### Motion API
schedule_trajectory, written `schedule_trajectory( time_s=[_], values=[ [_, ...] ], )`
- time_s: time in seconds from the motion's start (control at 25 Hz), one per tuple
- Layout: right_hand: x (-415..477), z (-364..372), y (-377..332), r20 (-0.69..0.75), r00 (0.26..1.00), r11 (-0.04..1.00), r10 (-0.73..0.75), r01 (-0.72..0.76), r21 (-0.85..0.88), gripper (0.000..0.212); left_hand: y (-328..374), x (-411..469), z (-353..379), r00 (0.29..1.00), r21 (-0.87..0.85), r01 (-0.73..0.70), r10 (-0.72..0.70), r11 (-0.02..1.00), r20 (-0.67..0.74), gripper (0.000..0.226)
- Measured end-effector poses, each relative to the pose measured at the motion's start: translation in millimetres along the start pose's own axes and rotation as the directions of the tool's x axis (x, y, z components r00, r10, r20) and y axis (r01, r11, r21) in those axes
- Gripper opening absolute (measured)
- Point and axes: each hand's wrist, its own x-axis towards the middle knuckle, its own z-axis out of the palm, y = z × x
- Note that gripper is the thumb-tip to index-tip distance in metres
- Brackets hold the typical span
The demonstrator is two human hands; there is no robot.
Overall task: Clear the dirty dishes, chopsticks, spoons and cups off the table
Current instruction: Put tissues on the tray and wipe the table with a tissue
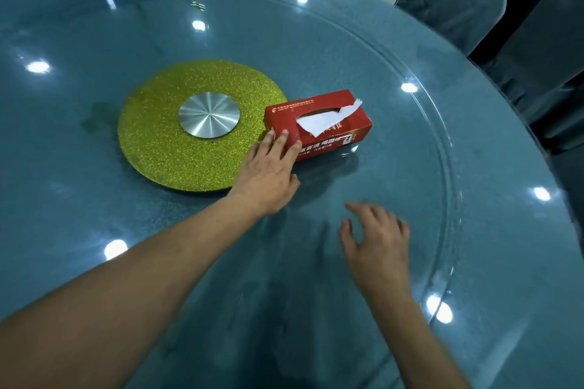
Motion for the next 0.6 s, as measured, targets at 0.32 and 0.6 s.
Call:
schedule_trajectory(
  time_s=[0.32,0.6],
  values=[
    [170.1,32.2,-22.2,0.131,0.982,0.979,-0.135,0.153,-0.136,0.066,-4.7,0.5,5.3,1.0,-0.008,0.003,-0.002,1.0,0.028,0.075],
    [191.4,16.5,-12.6,-0.063,0.974,0.976,-0.219,0.218,-0.019,0.017,-12.6,-2.2,8.7,0.999,-0.024,-0.003,0.004,1.0,0.036,0.078]
  ],
)
